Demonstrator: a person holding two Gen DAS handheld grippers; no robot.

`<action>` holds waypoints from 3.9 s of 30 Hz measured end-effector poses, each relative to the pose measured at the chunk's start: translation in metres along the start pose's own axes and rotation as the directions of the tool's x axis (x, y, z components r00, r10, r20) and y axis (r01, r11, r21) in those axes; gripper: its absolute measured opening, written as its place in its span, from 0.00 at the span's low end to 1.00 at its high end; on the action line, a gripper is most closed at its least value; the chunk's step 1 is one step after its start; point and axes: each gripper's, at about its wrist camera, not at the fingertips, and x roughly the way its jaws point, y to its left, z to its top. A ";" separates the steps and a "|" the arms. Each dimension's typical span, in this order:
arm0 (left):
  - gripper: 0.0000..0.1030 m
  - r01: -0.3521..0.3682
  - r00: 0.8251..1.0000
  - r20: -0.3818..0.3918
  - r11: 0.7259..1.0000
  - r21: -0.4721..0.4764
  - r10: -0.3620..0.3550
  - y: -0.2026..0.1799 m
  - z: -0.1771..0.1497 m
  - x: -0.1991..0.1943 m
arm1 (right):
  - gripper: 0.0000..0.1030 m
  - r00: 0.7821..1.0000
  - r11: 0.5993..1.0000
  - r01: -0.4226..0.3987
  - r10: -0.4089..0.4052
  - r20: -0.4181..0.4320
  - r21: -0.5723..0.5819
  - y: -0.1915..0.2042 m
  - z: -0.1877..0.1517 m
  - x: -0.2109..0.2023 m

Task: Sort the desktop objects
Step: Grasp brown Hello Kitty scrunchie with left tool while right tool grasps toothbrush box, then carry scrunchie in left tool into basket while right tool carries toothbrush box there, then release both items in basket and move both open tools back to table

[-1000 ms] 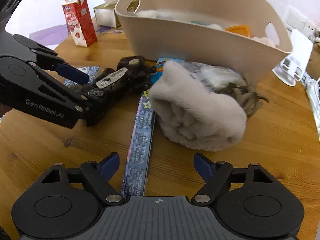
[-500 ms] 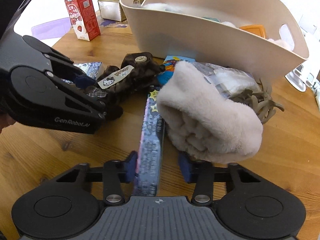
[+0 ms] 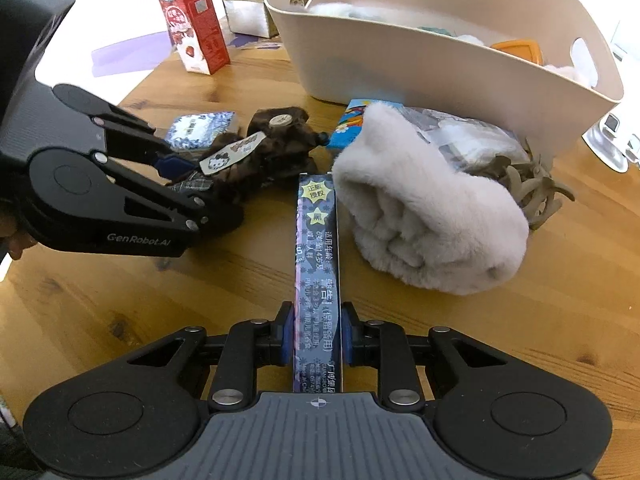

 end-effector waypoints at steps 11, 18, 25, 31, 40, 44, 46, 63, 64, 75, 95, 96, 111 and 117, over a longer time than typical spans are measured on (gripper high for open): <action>0.30 -0.002 1.000 0.024 1.000 -0.005 0.002 0.000 -0.019 -0.028 | 0.21 0.996 0.996 -0.077 0.078 0.036 -0.049 -0.001 -0.003 -0.032; 0.30 -0.016 0.999 0.038 0.997 -0.071 0.019 0.011 -0.023 -0.047 | 0.21 0.993 0.995 -0.083 0.087 0.085 -0.052 -0.008 0.004 -0.057; 0.30 -0.040 0.996 0.074 0.993 -0.115 0.049 0.019 -0.019 -0.064 | 0.21 0.990 0.997 -0.061 0.067 0.127 -0.052 -0.025 0.011 -0.076; 0.30 -0.049 0.990 0.125 0.989 -0.137 0.067 0.023 -0.004 -0.078 | 0.21 0.984 0.998 -0.043 0.049 0.168 -0.041 -0.041 0.017 -0.092; 0.30 -0.059 0.977 0.199 0.994 -0.097 0.077 0.018 0.032 -0.087 | 0.21 0.966 0.999 -0.043 0.043 0.254 -0.006 -0.071 0.037 -0.117; 0.30 -0.068 0.968 0.236 0.994 -0.088 0.087 0.016 0.051 -0.091 | 0.21 0.958 1.000 -0.016 0.017 0.288 -0.008 -0.088 0.050 -0.124; 0.30 -0.073 0.963 0.253 0.994 -0.087 0.093 0.017 0.062 -0.093 | 0.21 0.953 1.000 0.000 0.002 0.303 -0.007 -0.097 0.058 -0.126; 0.30 -0.141 0.936 0.316 0.988 -0.064 0.154 0.025 0.159 -0.084 | 0.21 0.896 0.996 0.092 -0.091 0.434 0.020 -0.155 0.132 -0.122; 0.30 -0.145 0.937 0.311 0.987 -0.066 0.159 0.025 0.162 -0.081 | 0.21 0.895 0.996 0.089 -0.093 0.436 0.030 -0.158 0.135 -0.120; 0.30 -0.152 0.955 0.249 0.987 -0.057 0.162 0.012 0.184 -0.035 | 0.21 0.896 0.994 0.096 -0.106 0.432 0.044 -0.165 0.162 -0.079; 0.50 -0.167 0.982 0.074 0.984 -0.067 0.172 0.016 0.179 0.012 | 0.38 0.932 0.950 0.281 -0.236 0.277 -0.138 -0.148 0.174 -0.015; 0.55 -0.168 0.982 0.078 0.983 -0.073 0.174 0.017 0.178 0.009 | 0.45 0.930 0.949 0.283 -0.235 0.284 -0.140 -0.147 0.173 -0.016; 0.80 -0.207 0.957 0.186 0.974 -0.097 0.222 0.040 0.139 -0.055 | 1.00 0.889 0.949 0.291 -0.221 0.400 -0.124 -0.107 0.125 -0.073; 0.84 -0.217 0.965 0.132 0.972 -0.096 0.228 0.068 0.101 -0.054 | 1.00 0.914 0.954 0.258 -0.188 0.360 -0.156 -0.084 0.102 -0.077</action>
